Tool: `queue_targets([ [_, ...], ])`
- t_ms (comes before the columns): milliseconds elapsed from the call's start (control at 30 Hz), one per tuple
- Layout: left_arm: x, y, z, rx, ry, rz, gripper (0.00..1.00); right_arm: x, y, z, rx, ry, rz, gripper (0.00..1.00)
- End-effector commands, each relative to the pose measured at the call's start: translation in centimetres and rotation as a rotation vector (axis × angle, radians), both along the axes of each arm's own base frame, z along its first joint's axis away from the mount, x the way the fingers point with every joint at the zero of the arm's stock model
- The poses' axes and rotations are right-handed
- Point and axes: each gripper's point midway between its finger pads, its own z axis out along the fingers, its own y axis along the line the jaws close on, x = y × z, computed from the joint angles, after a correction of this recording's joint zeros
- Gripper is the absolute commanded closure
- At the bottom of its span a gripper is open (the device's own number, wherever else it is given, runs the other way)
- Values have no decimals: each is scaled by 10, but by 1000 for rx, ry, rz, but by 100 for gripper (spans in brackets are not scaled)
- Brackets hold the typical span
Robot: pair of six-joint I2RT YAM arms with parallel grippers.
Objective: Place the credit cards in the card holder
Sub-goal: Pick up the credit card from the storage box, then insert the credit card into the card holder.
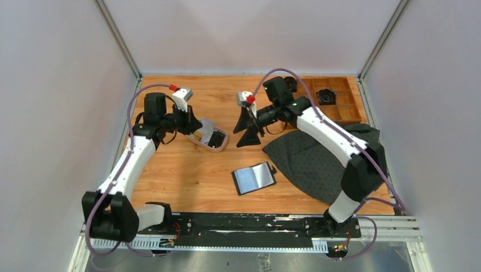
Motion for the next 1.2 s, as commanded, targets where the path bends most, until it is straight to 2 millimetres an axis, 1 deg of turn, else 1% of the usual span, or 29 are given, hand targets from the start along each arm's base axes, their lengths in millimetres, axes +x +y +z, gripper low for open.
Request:
queue_targets([
  [0,-44,-54,34,-27,-235,-283,100,-54,-51,18,47,-167,147,34],
  [67,-72,-81,40,-9,-349,-412,100,-66,-68,14,20,-238,155,33],
  [133,-95,-100,42,23,-483,-499,100,-77,-85,5,-23,-290,152,31],
  [233,-113,-114,49,7,-610,-527,100,-86,-102,-3,-56,-342,131,30],
  [300,-120,-120,49,-11,-608,-545,100,-89,-109,-6,-56,-351,118,28],
  [400,-131,-131,46,-42,-566,-581,100,-90,-113,-6,-13,-334,85,28],
  [433,-135,-135,44,-47,-555,-591,100,-94,-114,-8,7,-304,79,28],
  [533,-150,-149,35,-40,-539,-630,100,-102,-118,-16,32,-303,78,26],
  [700,-157,-160,18,-12,-505,-645,100,-108,-122,-28,30,-300,85,25],
  [967,-166,-167,13,-11,-483,-656,100,-106,-120,-30,18,-274,76,26],
  [1167,-172,-171,6,-22,-449,-667,100,-101,-117,-32,3,-220,63,30],
])
